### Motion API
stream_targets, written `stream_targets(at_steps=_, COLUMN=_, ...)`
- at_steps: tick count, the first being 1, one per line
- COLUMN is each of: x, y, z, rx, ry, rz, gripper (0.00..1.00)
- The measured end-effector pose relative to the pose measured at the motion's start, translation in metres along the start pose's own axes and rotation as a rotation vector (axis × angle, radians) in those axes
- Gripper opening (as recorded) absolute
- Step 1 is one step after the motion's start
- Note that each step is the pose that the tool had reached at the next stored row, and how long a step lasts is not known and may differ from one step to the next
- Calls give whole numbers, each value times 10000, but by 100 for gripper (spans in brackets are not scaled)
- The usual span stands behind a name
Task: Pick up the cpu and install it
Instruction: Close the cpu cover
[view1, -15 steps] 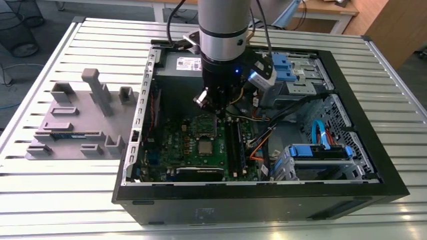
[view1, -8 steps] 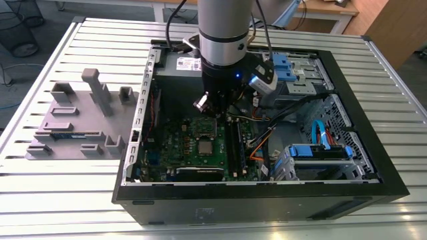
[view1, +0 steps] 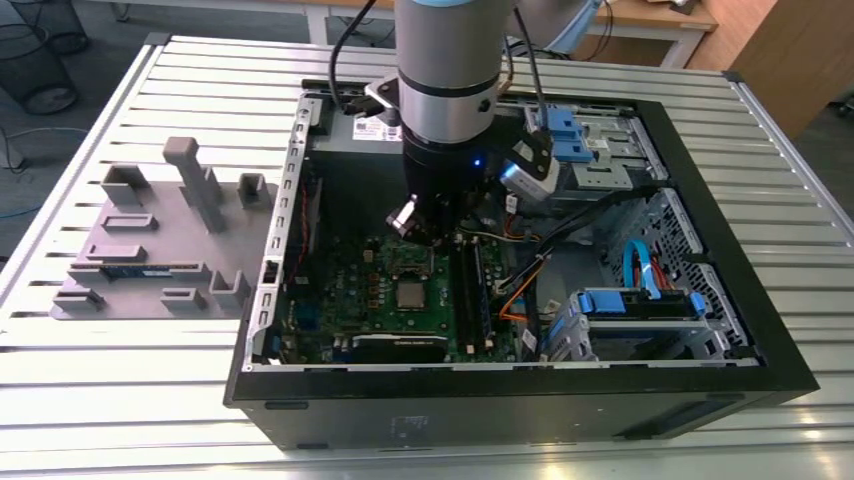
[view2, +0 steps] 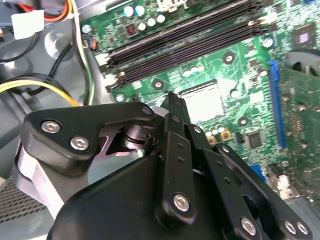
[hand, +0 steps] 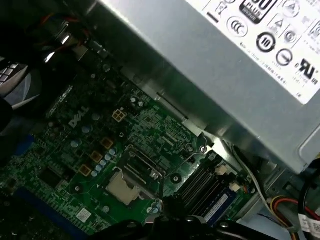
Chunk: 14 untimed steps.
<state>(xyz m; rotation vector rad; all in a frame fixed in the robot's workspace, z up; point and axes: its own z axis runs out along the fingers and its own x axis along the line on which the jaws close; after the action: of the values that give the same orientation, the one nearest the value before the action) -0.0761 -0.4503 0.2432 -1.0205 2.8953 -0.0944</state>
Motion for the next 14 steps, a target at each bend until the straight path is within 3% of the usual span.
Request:
stream_targets(at_steps=4, x=50, y=-61, z=2, rx=1, ry=3, rz=0, gripper=11)
stream_targets(at_steps=14, x=49, y=-60, z=6, rx=2, ry=3, rz=0, gripper=11)
